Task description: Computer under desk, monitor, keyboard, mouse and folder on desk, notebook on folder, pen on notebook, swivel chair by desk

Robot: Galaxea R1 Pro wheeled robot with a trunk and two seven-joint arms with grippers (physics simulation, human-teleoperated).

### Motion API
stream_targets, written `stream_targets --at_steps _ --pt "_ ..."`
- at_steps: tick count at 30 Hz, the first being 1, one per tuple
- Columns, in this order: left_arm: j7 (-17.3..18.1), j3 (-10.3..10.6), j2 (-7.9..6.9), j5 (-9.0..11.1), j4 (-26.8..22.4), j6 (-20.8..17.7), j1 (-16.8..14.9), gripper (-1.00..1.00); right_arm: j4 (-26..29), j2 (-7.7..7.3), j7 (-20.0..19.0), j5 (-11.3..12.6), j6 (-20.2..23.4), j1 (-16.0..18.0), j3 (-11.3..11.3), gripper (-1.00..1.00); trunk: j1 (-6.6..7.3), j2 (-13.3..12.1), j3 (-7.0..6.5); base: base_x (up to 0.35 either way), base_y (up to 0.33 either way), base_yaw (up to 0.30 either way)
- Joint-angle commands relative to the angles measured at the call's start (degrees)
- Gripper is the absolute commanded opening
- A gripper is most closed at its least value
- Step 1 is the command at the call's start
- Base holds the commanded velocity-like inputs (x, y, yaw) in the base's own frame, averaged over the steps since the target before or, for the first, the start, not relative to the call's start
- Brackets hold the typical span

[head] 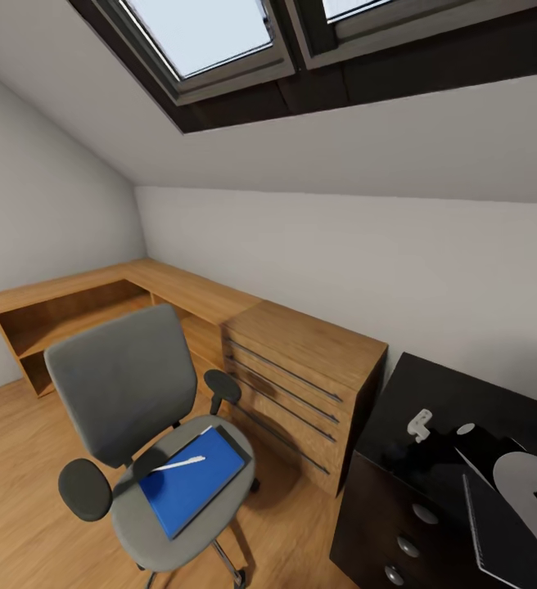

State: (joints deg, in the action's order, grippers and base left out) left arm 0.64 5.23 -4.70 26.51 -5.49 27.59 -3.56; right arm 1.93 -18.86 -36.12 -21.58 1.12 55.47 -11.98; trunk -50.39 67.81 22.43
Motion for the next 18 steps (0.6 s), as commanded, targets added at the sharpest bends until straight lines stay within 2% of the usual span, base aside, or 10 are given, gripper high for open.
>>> stream_targets --at_steps 1,14,15,18 --pt "0.07 0.49 -0.03 0.57 0.04 0.18 -0.04 1.0 0.12 0.0 -0.33 0.43 0.37 0.01 0.06 -1.0 0.23 -0.38 -0.12 0.0 0.0 0.0" --pt "0.07 0.49 -0.13 0.57 0.04 0.18 -0.03 1.0 0.16 0.15 -0.61 0.7 1.29 0.03 1.44 -1.0 3.08 -5.59 -2.45 0.0 0.0 0.0" --pt "0.07 0.49 -0.1 0.56 0.03 0.18 -0.04 1.0 1.99 0.21 -0.79 3.75 8.75 0.04 5.59 -1.0 3.3 -5.99 -2.63 0.0 0.0 0.0" --pt "0.07 0.49 -0.07 0.56 0.04 0.18 -0.05 1.0 5.81 0.25 -0.79 5.16 13.55 0.02 7.38 -1.0 3.96 -7.2 -3.17 0.0 0.0 0.0"
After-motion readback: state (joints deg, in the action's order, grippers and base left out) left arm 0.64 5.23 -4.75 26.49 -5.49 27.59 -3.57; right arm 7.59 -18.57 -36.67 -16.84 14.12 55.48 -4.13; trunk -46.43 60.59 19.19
